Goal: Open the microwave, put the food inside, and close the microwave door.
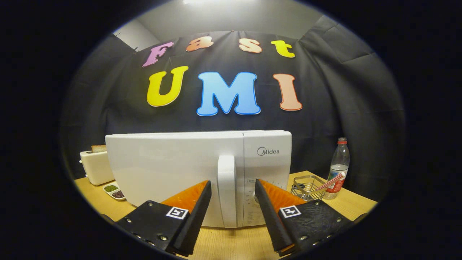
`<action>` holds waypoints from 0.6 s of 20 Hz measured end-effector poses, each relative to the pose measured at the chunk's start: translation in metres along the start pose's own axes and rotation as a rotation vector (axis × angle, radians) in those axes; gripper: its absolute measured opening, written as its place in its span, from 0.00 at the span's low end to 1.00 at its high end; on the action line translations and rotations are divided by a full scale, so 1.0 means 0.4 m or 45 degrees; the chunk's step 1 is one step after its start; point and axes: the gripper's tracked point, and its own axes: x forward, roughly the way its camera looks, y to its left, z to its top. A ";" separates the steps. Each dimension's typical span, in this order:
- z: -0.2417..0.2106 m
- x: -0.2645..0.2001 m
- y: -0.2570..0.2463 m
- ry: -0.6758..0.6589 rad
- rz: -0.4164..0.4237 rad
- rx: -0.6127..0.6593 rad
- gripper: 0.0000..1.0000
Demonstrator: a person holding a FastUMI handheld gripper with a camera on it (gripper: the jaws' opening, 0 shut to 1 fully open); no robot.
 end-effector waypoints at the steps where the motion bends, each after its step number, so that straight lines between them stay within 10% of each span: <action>1: -0.005 0.006 0.004 -0.002 0.001 -0.005 0.70; 12: -0.016 0.014 0.022 0.032 0.029 0.015 0.21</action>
